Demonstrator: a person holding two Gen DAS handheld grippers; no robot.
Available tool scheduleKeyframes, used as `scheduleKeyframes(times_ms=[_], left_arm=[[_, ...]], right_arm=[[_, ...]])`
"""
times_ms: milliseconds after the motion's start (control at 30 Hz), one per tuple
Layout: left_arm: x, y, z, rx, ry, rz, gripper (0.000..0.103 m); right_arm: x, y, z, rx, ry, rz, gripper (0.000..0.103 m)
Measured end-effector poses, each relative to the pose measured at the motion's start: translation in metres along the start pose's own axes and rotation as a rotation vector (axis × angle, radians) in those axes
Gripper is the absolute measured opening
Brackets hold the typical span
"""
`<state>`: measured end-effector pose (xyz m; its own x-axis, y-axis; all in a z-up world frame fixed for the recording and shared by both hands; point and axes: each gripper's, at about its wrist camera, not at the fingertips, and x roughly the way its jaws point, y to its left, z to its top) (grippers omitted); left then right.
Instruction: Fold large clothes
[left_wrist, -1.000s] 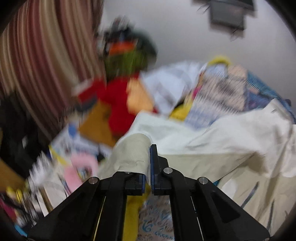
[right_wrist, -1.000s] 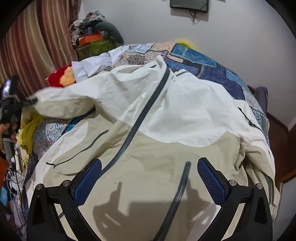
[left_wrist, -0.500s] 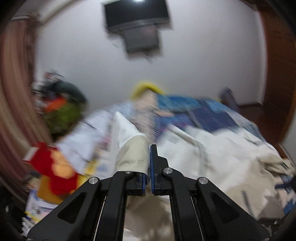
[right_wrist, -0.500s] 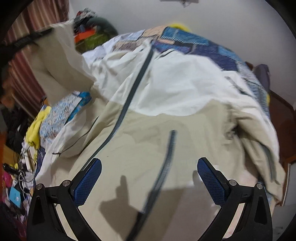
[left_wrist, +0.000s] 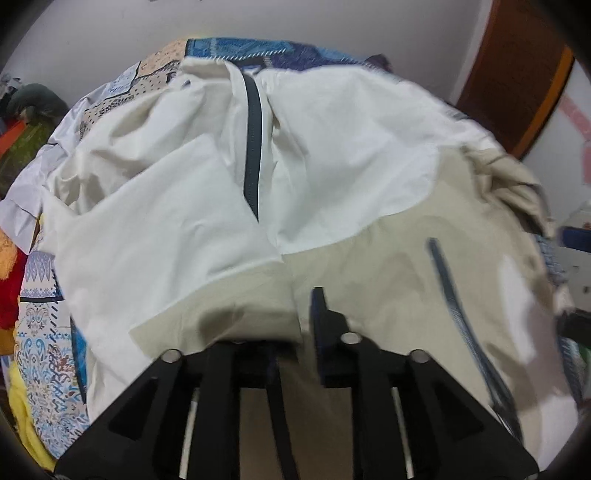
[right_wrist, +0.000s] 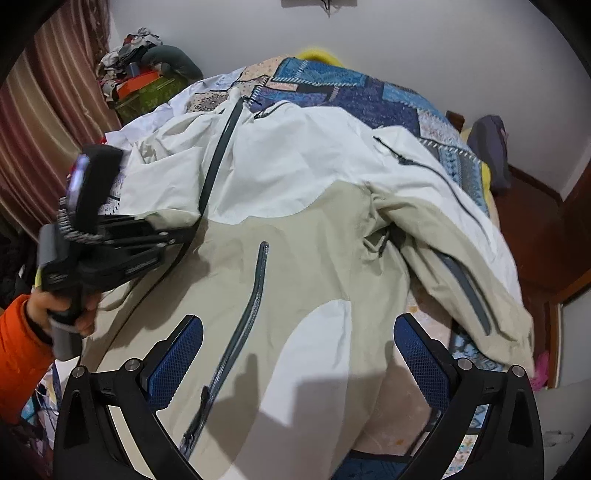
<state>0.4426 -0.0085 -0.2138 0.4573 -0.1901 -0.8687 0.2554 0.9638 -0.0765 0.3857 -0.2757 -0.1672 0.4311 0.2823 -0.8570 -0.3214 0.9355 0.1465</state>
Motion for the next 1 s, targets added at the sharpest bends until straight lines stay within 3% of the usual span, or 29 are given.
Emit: scheduleKeyframes(times_ms=[67,167,300,400,533,800,1000], left_arm=[[-0.027,0.014,-0.004,-0.021,-0.039,-0.030,0.051],[-0.068,0.042,-0.010,-0.066,-0.117,-0.026,0.065],[-0.100,0.089,-0.031,-0.133,-0.164,0.045,0.069],[-0.107,0.135,-0.049,-0.214,-0.154,0.098,0.069],[-0.107,0.177,-0.084,-0.320,-0.127,0.064,0.069],[-0.102,0.183,-0.158,-0.307,-0.064,0.057,0.069],[-0.094,0.192,-0.198,-0.401,-0.042,0.091,0.069]], right_arm=[[0.005,0.006,0.007,0.009,0.000,0.026,0.103],[0.010,0.019,0.018,0.004,-0.005,0.054,0.103],[0.013,0.047,0.035,-0.044,-0.017,0.078,0.103],[0.016,0.073,0.047,-0.096,-0.025,0.081,0.103],[0.023,0.103,0.056,-0.158,-0.020,0.084,0.103],[0.055,0.145,0.067,-0.204,0.047,0.085,0.103],[0.068,0.202,0.098,-0.207,0.063,0.199,0.103]])
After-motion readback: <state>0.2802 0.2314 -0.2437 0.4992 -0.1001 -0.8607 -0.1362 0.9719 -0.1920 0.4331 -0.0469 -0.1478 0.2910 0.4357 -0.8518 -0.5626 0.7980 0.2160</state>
